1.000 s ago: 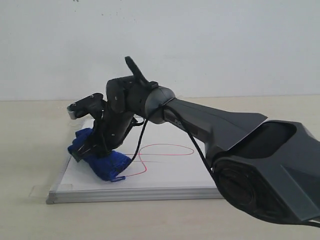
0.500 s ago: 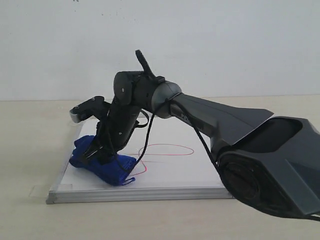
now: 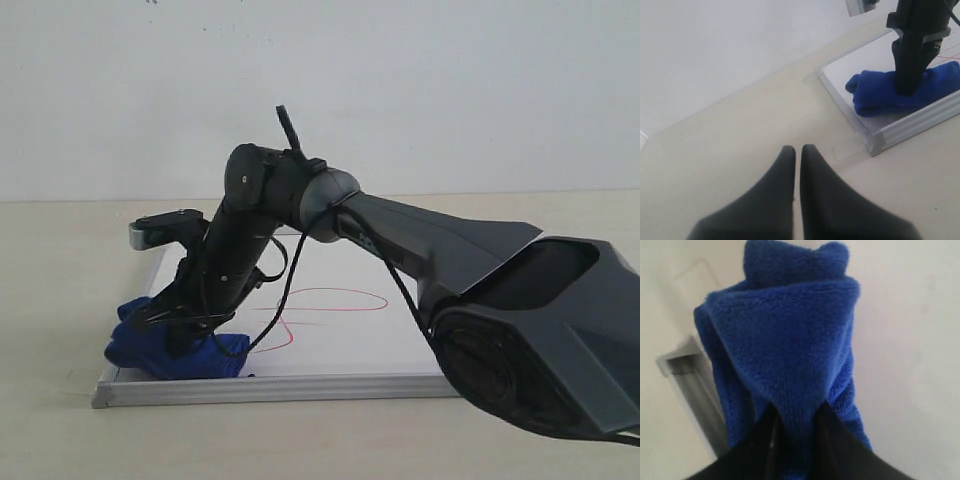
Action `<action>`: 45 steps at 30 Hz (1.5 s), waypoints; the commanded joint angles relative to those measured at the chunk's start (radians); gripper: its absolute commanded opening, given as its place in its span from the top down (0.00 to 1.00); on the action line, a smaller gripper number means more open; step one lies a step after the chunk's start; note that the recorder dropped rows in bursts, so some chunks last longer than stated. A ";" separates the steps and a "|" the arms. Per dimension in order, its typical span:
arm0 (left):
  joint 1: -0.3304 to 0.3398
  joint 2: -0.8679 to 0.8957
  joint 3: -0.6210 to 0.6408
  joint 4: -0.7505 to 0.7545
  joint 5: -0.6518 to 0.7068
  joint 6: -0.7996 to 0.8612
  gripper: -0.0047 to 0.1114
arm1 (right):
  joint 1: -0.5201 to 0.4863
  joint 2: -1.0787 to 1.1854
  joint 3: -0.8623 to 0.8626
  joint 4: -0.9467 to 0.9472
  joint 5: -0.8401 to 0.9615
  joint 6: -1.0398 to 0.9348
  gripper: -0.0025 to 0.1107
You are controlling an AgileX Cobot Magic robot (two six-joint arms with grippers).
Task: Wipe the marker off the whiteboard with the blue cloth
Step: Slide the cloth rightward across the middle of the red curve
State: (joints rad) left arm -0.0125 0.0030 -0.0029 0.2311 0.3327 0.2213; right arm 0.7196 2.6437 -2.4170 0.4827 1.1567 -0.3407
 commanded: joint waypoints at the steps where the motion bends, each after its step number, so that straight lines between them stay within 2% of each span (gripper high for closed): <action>1: 0.002 -0.003 0.003 -0.002 -0.003 0.005 0.93 | 0.022 0.019 0.019 0.064 0.064 0.000 0.98; 4: 0.002 -0.003 0.003 -0.002 -0.003 0.005 0.93 | 0.022 0.019 0.019 -0.058 0.064 0.101 0.98; 7: 0.002 -0.003 0.003 -0.002 -0.003 0.005 0.93 | 0.022 0.019 0.021 -0.272 0.064 0.239 0.98; 9: 0.002 -0.003 0.003 -0.002 -0.003 0.005 0.93 | 0.018 0.019 0.021 -0.357 0.064 0.254 0.98; 20: 0.002 -0.003 0.003 -0.002 -0.003 0.005 0.93 | -0.032 0.017 0.027 -0.422 0.064 0.255 0.98; 23: 0.002 -0.003 0.003 -0.002 -0.003 0.005 0.93 | -0.042 -0.010 0.087 -0.449 0.064 0.255 0.98; 28: 0.002 -0.003 0.003 -0.002 -0.003 0.005 0.93 | -0.053 -0.107 0.252 -0.596 0.064 0.251 0.98; 32: 0.002 -0.003 0.003 -0.002 -0.003 0.005 0.93 | -0.051 -0.147 0.288 -0.573 0.064 0.246 0.98; 37: 0.002 -0.003 0.003 -0.002 -0.003 0.005 0.93 | -0.015 -0.125 0.288 -0.390 0.064 0.225 0.98; 40: 0.002 -0.003 0.003 -0.002 -0.003 0.005 0.93 | 0.020 -0.105 0.286 -0.345 0.059 0.207 0.98; 42: 0.002 -0.003 0.003 -0.002 -0.003 0.005 0.93 | 0.054 -0.089 0.286 -0.343 0.064 0.177 0.98; 45: 0.002 -0.003 0.003 -0.002 -0.003 0.005 0.93 | 0.099 -0.087 0.286 -0.330 0.064 0.014 0.98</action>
State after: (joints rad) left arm -0.0125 0.0030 -0.0029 0.2311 0.3327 0.2213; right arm 0.7619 2.4941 -2.1618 0.0071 1.1423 -0.2451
